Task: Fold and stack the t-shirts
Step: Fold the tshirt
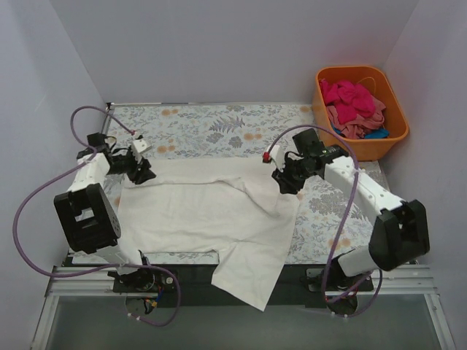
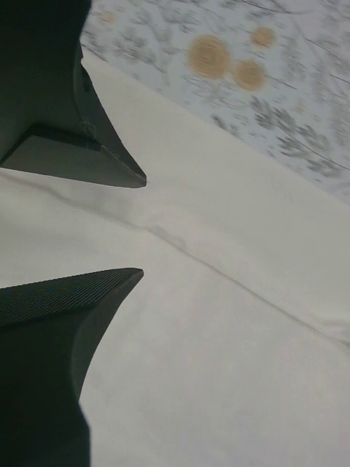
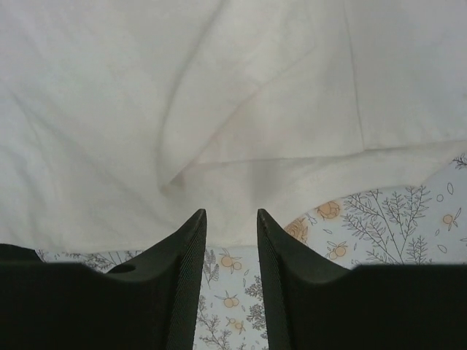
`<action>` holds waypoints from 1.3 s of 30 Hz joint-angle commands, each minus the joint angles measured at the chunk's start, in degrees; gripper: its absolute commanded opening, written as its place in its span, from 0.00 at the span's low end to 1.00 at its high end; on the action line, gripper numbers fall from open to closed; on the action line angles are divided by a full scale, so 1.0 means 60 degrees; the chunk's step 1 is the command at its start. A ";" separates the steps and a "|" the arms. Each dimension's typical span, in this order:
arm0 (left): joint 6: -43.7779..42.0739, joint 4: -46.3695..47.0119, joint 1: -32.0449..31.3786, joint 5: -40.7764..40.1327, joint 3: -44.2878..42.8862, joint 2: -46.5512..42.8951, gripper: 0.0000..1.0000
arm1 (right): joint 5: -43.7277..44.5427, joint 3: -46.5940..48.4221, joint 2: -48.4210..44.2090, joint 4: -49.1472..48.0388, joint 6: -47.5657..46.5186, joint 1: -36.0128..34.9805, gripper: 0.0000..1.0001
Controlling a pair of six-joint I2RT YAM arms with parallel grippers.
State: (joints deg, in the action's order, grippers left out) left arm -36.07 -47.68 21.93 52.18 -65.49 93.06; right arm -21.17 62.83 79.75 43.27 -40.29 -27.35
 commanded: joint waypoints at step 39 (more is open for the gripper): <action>1.0173 0.6204 -0.9442 -0.1403 -0.2576 0.4472 0.34 | 0.0510 0.4587 0.6821 -0.0898 0.3522 0.2113 0.24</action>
State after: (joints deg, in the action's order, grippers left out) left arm 26.65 -10.07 -33.93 41.56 -82.63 122.54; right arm -19.70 88.18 119.44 38.65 -19.22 -15.33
